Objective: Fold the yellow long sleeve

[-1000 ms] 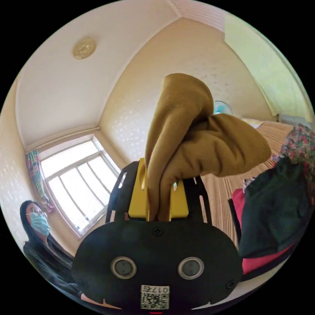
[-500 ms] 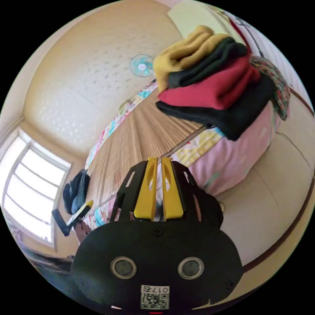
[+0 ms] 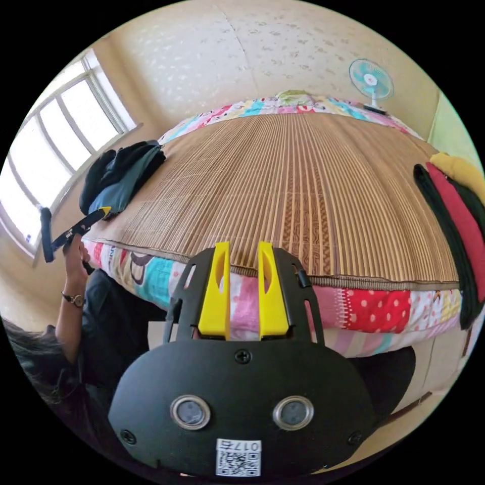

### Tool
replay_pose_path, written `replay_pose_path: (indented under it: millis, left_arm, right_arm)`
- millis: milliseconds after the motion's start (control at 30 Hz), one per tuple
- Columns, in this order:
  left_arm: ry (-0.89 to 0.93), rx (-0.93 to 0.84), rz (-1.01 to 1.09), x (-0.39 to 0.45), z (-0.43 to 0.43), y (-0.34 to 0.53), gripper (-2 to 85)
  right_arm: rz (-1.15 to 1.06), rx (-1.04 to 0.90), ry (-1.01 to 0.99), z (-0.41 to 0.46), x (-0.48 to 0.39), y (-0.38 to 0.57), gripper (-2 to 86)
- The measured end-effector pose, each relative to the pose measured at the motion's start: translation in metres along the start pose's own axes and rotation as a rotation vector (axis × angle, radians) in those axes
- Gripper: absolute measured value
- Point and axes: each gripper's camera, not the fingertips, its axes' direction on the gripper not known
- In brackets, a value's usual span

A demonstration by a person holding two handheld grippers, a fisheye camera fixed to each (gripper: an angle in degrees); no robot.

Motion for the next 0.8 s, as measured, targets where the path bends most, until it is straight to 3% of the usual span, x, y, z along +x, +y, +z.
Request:
replay_pose_path:
  millis: [167, 267, 333, 467, 800]
  left_arm:
    - [0.052, 0.025, -0.035, -0.027, 0.029, 0.016, 8.2]
    - [0.036, 0.029, -0.040, -0.026, 0.028, 0.013, 7.8]
    - [-0.014, 0.034, -0.025, -0.018, 0.026, 0.013, 7.7]
    - [-0.021, 0.053, -0.037, -0.019, 0.023, 0.013, 7.4]
    - [-0.028, 0.068, -0.046, -0.020, 0.019, 0.006, 6.7]
  right_arm:
    - [-0.093, 0.158, 0.154, 0.027, -0.030, 0.047, 6.5]
    - [-0.008, 0.062, 0.129, 0.034, -0.031, 0.037, 4.9]
    - [-0.023, -0.035, 0.020, 0.044, -0.048, 0.011, 3.9]
    - [-0.158, -0.009, -0.177, 0.064, -0.103, -0.038, 5.0]
    - [-0.653, -0.029, -0.510, 0.142, -0.391, -0.188, 10.2]
